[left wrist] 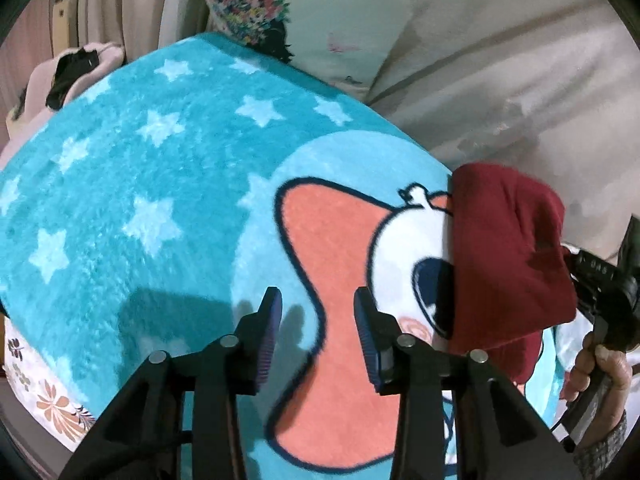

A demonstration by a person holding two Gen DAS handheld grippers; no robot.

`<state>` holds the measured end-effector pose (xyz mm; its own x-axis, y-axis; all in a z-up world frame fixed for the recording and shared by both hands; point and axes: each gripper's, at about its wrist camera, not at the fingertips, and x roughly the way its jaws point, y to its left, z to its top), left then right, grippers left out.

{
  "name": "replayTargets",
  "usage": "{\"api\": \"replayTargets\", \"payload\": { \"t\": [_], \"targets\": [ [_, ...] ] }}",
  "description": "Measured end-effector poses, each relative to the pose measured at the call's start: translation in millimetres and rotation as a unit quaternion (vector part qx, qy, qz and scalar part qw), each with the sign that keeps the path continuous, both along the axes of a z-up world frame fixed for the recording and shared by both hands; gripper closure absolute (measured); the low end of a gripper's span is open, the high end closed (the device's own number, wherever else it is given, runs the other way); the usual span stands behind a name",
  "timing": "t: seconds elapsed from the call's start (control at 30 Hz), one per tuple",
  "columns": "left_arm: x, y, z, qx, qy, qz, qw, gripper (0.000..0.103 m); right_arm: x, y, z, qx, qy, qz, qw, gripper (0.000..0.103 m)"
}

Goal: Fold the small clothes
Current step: 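Grasp the folded sweater's edge with the right gripper, then lift and fold the sweater in half with the right gripper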

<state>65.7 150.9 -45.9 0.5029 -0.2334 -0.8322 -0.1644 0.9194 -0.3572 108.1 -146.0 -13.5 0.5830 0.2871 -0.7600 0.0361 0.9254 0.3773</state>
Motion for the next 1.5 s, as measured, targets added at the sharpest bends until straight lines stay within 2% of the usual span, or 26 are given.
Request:
{"api": "replayTargets", "payload": {
  "t": [0.17, 0.27, 0.37, 0.57, 0.6, 0.63, 0.7, 0.8, 0.9, 1.0, 1.07, 1.1, 1.17, 1.2, 1.3, 1.5],
  "targets": [
    [-22.2, -35.4, 5.3, 0.022, 0.006, -0.023, 0.9995, 0.068, -28.9, -90.0, -23.9, 0.038, 0.012, -0.07, 0.997, 0.082],
    [-36.1, -56.1, 6.4, 0.036, 0.01, -0.038, 0.9986, 0.068, -34.6, -117.2, -47.7, 0.056, 0.028, -0.078, 0.995, 0.082],
    [-46.4, -71.9, 7.8, 0.043, 0.015, -0.046, 0.9979, 0.068, -36.3, -126.9, -69.0, 0.071, 0.027, -0.068, 0.995, 0.082],
    [-66.2, -85.2, 22.0, 0.061, -0.002, -0.039, 0.9974, 0.067, -34.0, -132.9, -68.9, 0.067, 0.012, -0.036, 0.997, 0.077],
    [-68.4, -85.8, 24.1, 0.064, -0.005, -0.036, 0.9973, 0.066, -35.4, -139.1, -67.9, 0.075, 0.014, -0.034, 0.997, 0.074],
    [-70.4, -85.9, 26.4, 0.066, -0.008, -0.033, 0.9973, 0.066, -38.8, -145.4, -65.7, 0.078, 0.016, -0.038, 0.996, 0.065],
    [-73.4, -85.4, 28.8, 0.07, -0.011, -0.025, 0.9972, 0.065, -49.6, -158.8, -48.1, 0.056, 0.004, -0.067, 0.996, 0.062],
    [-74.2, -87.7, 28.8, 0.072, -0.008, -0.016, 0.9972, 0.065, -62.7, -161.1, -10.1, 0.072, -0.04, -0.068, 0.994, 0.062],
    [-72.6, -96.1, 29.1, 0.07, -0.004, -0.018, 0.9974, 0.065, -67.3, -133.6, 12.1, 0.109, -0.068, -0.009, 0.992, 0.062],
    [-72.1, -106.2, 33.2, 0.07, -0.007, -0.027, 0.9971, 0.065, -62.8, -98.7, 3.6, 0.141, -0.054, 0.069, 0.986, 0.062],
    [-73.4, -107.8, 35.4, 0.076, -0.009, -0.028, 0.9967, 0.065, -58.5, -86.4, -17.0, 0.121, -0.027, 0.073, 0.99, 0.062],
    [-75.3, -107.3, 37.3, 0.08, -0.011, -0.027, 0.9964, 0.065, -57.4, -88.1, -27.0, 0.113, -0.017, 0.064, 0.991, 0.063],
    [-81.6, -101.6, 42.0, 0.089, -0.018, -0.017, 0.9957, 0.065, -55.8, -102.7, -48.1, 0.072, 0.012, 0.033, 0.997, 0.081],
    [-84.1, -97.8, 43.7, 0.093, -0.021, -0.011, 0.9954, 0.065, -57.5, -114.0, -58.2, 0.067, 0.021, 0.02, 0.997, 0.1],
    [-95.6, -78.6, 49.7, 0.105, -0.031, 0.018, 0.9938, 0.062, -67.5, -145.4, -86.2, 0.122, 0.048, -0.001, 0.991, 0.103],
    [-116.1, -40.9, 55.4, 0.109, -0.039, 0.083, 0.9898, 0.054, -74.1, -143.1, -91.4, 0.131, 0.045, -0.014, 0.99, 0.103]
  ]
}}
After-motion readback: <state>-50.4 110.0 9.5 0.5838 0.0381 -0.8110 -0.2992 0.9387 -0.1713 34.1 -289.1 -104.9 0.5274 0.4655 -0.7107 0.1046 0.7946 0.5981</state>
